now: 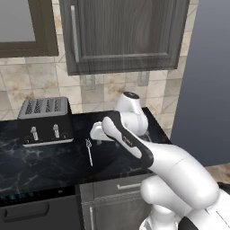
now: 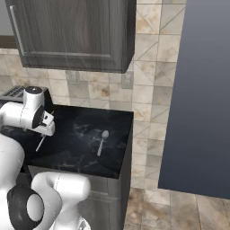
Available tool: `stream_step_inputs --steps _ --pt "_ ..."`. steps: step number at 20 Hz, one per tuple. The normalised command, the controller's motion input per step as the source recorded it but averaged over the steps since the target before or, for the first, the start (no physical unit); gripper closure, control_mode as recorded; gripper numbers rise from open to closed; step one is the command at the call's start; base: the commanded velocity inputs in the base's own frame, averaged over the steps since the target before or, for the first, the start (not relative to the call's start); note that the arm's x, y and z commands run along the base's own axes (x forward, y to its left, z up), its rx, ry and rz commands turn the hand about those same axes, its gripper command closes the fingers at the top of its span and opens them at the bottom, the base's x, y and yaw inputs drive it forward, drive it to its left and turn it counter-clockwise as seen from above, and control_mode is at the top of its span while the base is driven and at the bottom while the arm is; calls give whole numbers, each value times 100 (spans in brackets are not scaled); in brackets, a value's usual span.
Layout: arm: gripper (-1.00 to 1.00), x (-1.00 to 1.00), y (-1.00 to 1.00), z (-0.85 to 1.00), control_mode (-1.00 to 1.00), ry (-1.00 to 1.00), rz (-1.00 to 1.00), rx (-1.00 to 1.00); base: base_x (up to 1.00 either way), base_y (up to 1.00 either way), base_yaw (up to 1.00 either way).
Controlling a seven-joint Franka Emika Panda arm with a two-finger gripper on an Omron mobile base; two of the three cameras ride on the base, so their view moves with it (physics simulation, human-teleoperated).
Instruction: Take the fork and place it on the left side of the plate. Then take the spoon and place it on the right side of the plate. Make sure they're directly next to the plate.
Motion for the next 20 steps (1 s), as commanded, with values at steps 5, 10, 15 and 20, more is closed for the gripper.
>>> stream_step_inputs --steps 5,10,15,20 --pt "-100 0 18 -25 -100 4 0 0 0 0 0" --pt "-100 10 13 -19 -100 3 0 0 0 0 0" --pt "-100 20 10 -16 -100 2 -1 0 0 0 0" --pt "-100 24 8 -16 -100 0 -1 0 0 0 0"
